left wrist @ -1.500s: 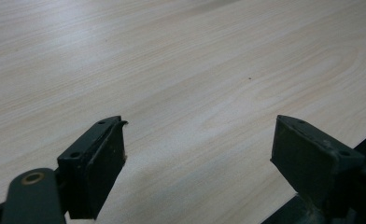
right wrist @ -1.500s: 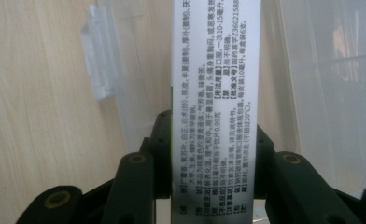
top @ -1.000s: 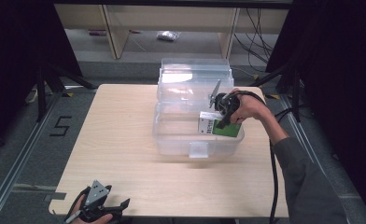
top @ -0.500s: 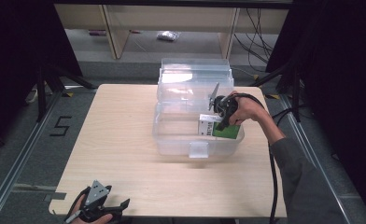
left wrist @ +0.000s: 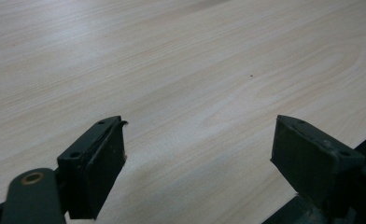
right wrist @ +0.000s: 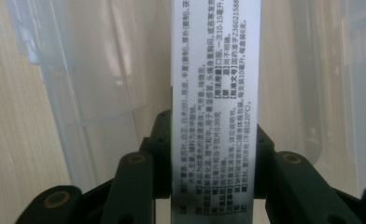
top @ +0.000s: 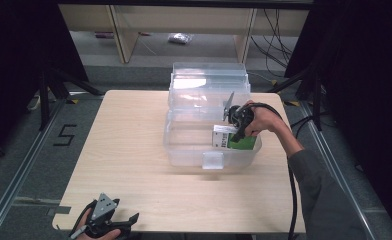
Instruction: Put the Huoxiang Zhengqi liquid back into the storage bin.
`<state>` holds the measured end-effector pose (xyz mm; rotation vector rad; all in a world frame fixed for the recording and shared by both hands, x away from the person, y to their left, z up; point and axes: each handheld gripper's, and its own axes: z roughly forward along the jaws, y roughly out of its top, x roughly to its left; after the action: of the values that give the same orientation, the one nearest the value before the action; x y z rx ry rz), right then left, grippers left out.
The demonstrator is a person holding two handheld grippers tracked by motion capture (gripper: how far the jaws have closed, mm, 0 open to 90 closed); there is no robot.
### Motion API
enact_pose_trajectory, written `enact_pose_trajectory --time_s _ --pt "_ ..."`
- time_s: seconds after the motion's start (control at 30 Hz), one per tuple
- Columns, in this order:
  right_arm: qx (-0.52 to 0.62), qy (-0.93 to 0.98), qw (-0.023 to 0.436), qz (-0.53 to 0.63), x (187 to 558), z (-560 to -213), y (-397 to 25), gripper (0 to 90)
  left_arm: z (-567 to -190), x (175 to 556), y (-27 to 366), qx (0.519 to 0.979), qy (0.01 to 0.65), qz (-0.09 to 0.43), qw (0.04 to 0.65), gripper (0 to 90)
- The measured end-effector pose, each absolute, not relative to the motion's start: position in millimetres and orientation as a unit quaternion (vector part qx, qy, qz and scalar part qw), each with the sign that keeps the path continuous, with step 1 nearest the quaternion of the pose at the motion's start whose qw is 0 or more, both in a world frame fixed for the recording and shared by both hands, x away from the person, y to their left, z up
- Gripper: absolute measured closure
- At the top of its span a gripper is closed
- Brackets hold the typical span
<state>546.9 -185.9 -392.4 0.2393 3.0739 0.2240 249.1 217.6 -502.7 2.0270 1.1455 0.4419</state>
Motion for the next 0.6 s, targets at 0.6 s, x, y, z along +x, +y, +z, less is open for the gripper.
enact_pose_trajectory --time_s 0.6 --pt "0.103 0.993 0.017 0.056 545 -404 -190 63.9 -503 250 218 0.793 0.449 0.177 0.373 16.7"
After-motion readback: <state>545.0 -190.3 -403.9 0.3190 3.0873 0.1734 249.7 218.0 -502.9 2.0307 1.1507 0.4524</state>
